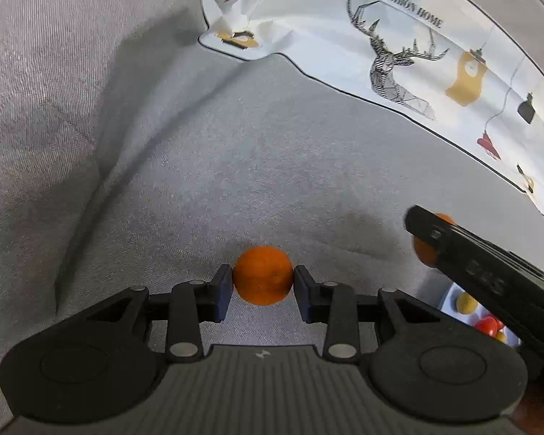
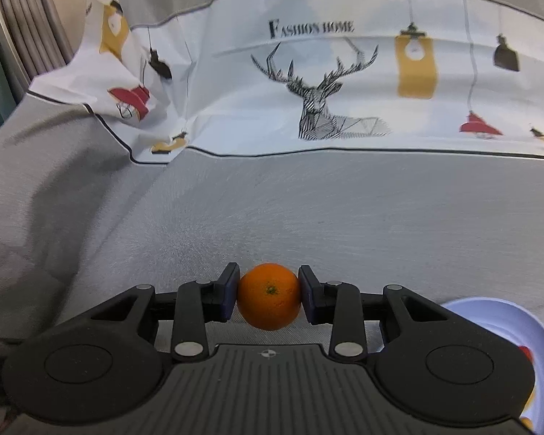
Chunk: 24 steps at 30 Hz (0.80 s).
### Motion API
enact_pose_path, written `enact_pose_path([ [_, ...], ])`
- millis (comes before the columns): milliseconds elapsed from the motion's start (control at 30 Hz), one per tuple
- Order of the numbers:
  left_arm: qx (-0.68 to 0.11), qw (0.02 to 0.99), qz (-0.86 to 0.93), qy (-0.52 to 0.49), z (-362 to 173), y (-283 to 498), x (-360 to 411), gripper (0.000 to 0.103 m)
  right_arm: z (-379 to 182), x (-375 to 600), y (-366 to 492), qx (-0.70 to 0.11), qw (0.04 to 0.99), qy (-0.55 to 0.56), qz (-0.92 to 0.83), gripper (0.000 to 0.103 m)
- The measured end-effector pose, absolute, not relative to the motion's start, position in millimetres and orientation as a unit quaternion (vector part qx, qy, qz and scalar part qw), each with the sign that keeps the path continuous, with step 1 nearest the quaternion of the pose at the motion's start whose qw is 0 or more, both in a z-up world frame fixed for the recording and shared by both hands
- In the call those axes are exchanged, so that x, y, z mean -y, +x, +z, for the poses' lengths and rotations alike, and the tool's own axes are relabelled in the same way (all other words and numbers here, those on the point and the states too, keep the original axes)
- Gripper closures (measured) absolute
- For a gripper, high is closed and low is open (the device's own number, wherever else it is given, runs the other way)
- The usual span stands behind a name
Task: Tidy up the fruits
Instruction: 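Carry both oranges over the blue plate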
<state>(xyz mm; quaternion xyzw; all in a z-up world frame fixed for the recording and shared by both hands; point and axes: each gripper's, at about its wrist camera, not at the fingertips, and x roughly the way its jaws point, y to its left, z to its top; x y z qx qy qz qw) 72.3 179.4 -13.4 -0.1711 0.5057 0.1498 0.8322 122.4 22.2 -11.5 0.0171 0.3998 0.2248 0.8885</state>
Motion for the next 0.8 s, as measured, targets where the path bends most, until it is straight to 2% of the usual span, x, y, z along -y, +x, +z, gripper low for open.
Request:
enact_pose_path([
  [333, -0.471, 0.864, 0.131, -0.123, 20, 51, -156, 0.063, 42, 32, 64, -0.352, 0.905, -0.013, 0.24, 0.066],
  [500, -0.446, 0.888, 0.084, -0.082, 48, 36, -118, 0.063, 38, 78, 39, -0.358, 0.908, 0.01, 0.218, 0.066],
  [567, -0.442, 0.891, 0.063, -0.081, 47, 31, -99, 0.063, 32, 89, 39, -0.371, 0.905, 0.023, 0.207, 0.066],
  [733, -0.473, 0.878, 0.036, -0.062, 15, 29, -71, 0.064, 20, 103, 42, -0.362, 0.914, -0.041, 0.179, 0.066],
  [800, -0.464, 0.884, 0.039, -0.051, 16, 36, -71, 0.063, 19, 116, 49, -0.364, 0.916, -0.036, 0.167, 0.066],
])
